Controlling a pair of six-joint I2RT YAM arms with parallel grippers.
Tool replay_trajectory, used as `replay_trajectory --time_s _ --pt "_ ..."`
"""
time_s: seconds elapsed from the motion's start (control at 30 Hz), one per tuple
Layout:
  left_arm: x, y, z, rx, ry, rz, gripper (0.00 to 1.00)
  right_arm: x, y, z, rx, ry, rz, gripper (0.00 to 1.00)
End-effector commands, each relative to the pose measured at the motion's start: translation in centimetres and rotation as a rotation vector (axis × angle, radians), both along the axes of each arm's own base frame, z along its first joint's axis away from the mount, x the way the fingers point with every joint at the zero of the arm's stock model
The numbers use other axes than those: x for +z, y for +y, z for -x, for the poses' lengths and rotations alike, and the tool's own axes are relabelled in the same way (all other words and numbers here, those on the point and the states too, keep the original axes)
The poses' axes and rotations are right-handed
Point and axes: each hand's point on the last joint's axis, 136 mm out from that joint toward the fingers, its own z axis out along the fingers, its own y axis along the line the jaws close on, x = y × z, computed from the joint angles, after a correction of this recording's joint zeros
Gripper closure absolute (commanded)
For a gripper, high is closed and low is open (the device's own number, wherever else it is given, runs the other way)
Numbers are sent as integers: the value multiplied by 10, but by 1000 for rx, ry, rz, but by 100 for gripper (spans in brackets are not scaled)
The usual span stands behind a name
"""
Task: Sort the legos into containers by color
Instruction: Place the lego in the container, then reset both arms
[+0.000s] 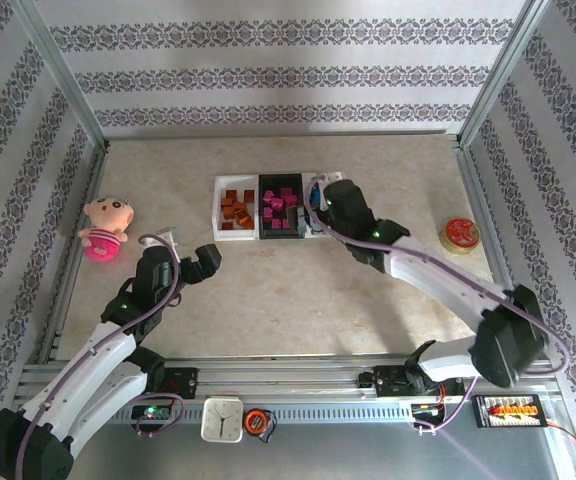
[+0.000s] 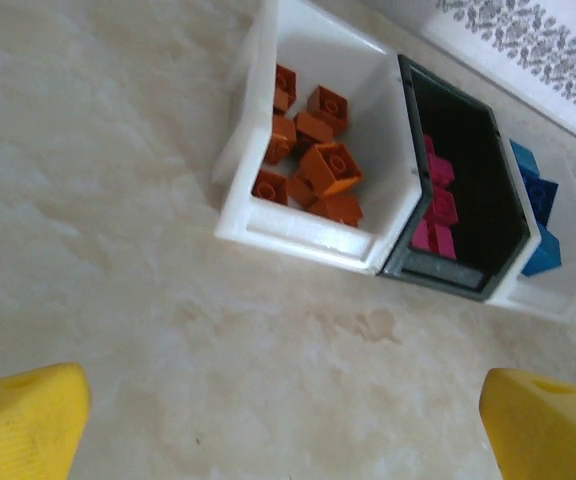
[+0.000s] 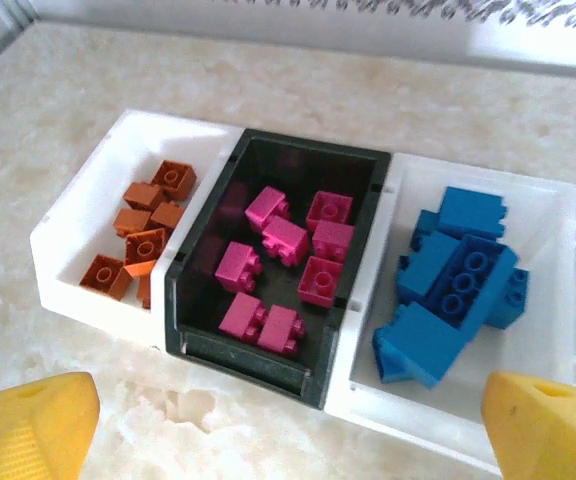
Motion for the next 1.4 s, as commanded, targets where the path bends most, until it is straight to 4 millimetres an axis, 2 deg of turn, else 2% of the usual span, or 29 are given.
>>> replay_trajectory --time_s 0.0,0.13,0.23,0.37,0.5,0.63,0.77,0.87,1.0,1.07,1.13,1.3,1.37 --pt "30 13 -24 84 -175 -58 0 -5 -20 9 -81 -57 -8 2" --pt "34 34 -48 167 -186 -256 0 -9 -50 19 -185 -108 -7 2" --pt "30 46 -71 178 -166 -403 0 -11 -61 24 -206 -131 6 2" --pt "12 80 -94 229 -71 -541 0 -11 -71 30 -217 -155 31 2" --pt "-12 107 -106 267 -6 -593 1 -7 -77 32 -233 -175 31 2" --pt "-23 121 -109 287 -66 -608 1 -8 -81 33 -242 -180 38 2" --pt "-35 125 -109 278 -132 -604 1 -10 -84 34 -240 -186 52 2" --pt "-37 118 -115 222 -177 -602 1 -11 -85 33 -242 -197 63 2" --pt "-54 104 -118 132 -252 -575 0 -9 -100 31 -340 -212 65 2" --pt "-54 104 -119 136 -302 -576 1 -7 -109 30 -386 -223 79 2" --pt "-63 106 -122 113 -208 -549 1 -5 -115 30 -399 -234 91 2" --pt "-62 102 -127 90 -230 -547 1 0 -131 24 -392 -271 170 2" --pt "-62 116 -122 176 -209 -559 0 3 -135 24 -379 -290 190 2"
